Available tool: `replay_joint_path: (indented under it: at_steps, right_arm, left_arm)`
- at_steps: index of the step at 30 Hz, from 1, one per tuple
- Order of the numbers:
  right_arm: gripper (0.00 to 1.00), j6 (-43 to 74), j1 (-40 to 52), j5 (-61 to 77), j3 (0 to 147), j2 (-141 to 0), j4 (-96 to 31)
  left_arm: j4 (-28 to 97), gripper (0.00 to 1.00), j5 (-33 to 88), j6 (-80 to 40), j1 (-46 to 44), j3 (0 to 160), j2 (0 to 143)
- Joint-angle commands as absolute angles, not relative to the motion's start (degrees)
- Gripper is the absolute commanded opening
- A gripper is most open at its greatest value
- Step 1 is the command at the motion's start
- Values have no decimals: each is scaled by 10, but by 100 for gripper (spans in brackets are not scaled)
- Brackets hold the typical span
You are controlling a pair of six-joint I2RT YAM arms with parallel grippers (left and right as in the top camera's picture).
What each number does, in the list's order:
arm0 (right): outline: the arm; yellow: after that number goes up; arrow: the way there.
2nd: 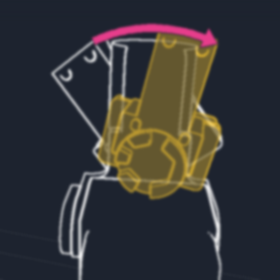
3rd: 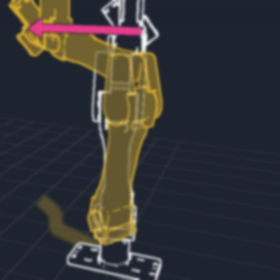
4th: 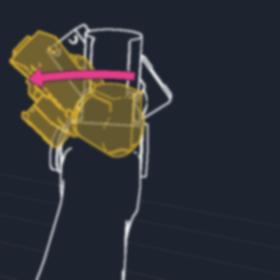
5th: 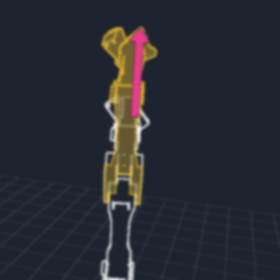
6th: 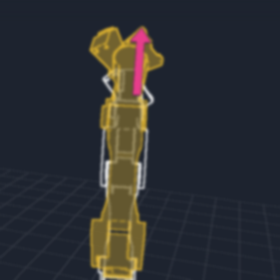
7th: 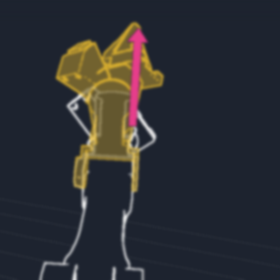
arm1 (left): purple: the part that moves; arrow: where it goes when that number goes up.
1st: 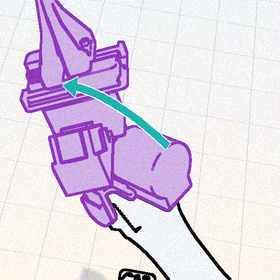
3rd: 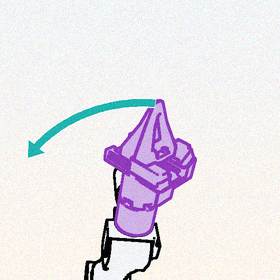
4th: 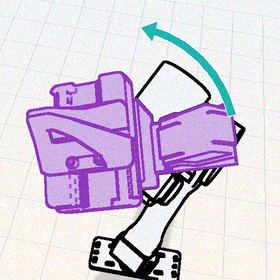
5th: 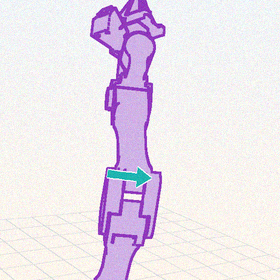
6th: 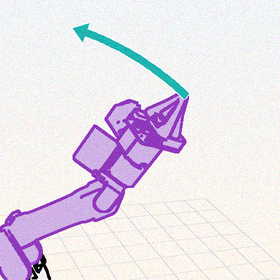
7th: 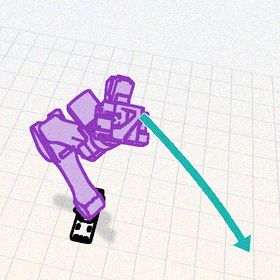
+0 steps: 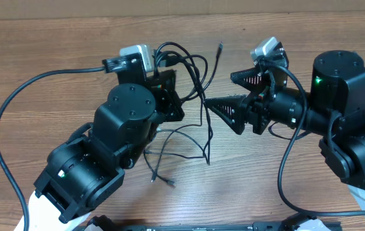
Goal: Untangle cables
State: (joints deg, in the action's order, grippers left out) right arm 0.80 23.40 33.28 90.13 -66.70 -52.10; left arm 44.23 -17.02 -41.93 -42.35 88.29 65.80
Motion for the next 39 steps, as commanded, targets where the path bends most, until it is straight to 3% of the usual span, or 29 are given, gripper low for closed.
replay_joint_path:
  at_steps: [1, 14, 18, 23, 35, 39]
  right_arm:
    - [86, -48, 236, 342, 912, -661, -510]
    - [86, -179, 236, 303, 912, -670, -499]
    - [74, -179, 236, 306, 912, -687, -502]
    - [35, -179, 236, 310, 912, -691, -502]
    - [4, -178, 236, 310, 912, -691, -521]
    - [4, -178, 236, 312, 912, -691, -530]
  left_arm:
    - [432, 4, -105, -429, -424, 892, 656]
    - [416, 4, -8, -280, -424, 892, 656]
    - [409, 4, 0, -267, -424, 892, 656]
    - [410, 4, 0, -258, -424, 892, 656]
    - [421, 4, -86, -297, -424, 892, 656]
    - [422, 4, -87, -305, -424, 892, 656]
